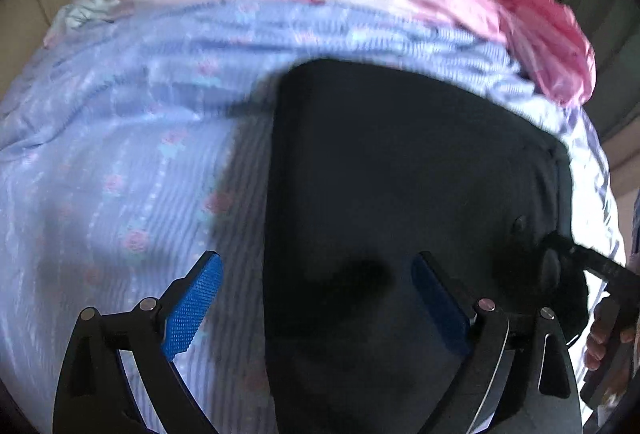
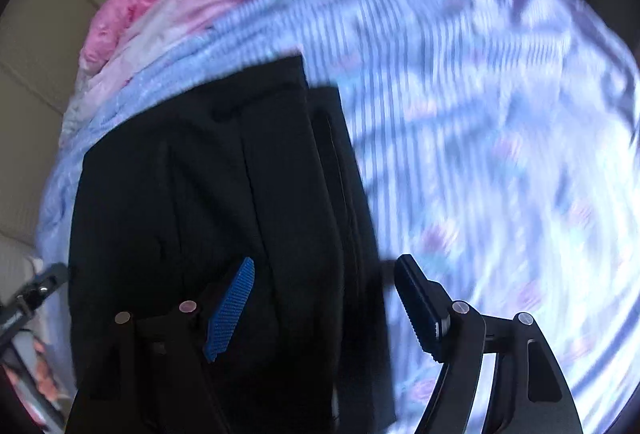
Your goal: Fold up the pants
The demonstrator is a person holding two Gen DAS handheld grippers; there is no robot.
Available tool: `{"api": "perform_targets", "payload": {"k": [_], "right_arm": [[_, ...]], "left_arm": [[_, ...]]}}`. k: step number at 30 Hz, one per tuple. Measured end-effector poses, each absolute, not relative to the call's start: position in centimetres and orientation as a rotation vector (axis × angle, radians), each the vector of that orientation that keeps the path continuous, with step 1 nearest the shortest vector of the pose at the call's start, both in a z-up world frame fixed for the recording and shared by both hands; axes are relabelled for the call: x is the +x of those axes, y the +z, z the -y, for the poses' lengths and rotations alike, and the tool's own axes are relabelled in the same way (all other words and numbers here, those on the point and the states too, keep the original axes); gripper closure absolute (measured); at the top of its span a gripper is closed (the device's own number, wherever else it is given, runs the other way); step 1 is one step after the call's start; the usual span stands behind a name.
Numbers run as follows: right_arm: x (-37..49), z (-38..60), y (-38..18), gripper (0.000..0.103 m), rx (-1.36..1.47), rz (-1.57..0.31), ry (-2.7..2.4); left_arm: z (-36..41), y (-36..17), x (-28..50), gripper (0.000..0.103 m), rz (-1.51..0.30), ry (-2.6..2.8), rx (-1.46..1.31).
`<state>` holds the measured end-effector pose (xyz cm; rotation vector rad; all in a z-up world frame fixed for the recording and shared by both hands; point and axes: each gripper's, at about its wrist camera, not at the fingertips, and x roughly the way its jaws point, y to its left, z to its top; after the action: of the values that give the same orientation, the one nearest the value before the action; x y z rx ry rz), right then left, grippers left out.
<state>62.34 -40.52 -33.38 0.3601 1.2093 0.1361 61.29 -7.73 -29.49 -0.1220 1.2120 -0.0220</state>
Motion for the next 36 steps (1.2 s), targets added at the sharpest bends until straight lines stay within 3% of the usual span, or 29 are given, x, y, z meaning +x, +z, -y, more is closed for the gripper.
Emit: {"api": "perform_targets", "payload": {"k": [10,12,13,14,15,16,20,22,29,36], "right_arm": [[62.9,41.5,-35.8,0.026,0.466,-1.224,0.188],[62.9,41.5,-35.9,0.030,0.490,-1.224,0.186],[62.9,41.4,-35.8,0.032,0.488,-1.225,0.185],[63.0,41.2,-35.6,0.040,0.489,-1.225,0.188],[62.9,41.0,-35.3,0.056,0.498,-1.223,0.203],[62.9,40.9,-35.2,0.061,0.515,-1.224,0.219],[62.6,40.3,-34.0,0.073,0.505,-1.212,0.184],[62.4,40.0,-33.1,0.077,0.500,-1.198,0.177],[60.1,39.2,-27.9,0.085,0.453,-1.114,0.197],[55.4,39.1,-21.1,0.086,0.383,-1.023,0.211]], "left_arm": [[9.0,-34.1,63.0,0.003,-1.306,-0.084,-0.214],[8.9,-34.2,63.2,0.004,-1.300,-0.087,-0.243],[8.9,-34.2,63.1,0.008,-1.297,-0.086,-0.260],[8.8,-34.1,63.1,0.019,-1.294,-0.085,-0.276],[8.6,-33.9,63.1,0.026,-1.295,-0.083,-0.303],[8.4,-33.7,63.0,0.039,-1.298,-0.077,-0.326],[7.7,-32.3,62.4,0.076,-1.287,-0.036,-0.369],[8.0,-31.1,62.2,0.086,-1.270,-0.034,-0.343],[10.2,-25.2,60.6,0.092,-1.172,-0.081,-0.197],[11.3,-17.0,56.6,0.092,-1.063,-0.117,-0.148]]}}
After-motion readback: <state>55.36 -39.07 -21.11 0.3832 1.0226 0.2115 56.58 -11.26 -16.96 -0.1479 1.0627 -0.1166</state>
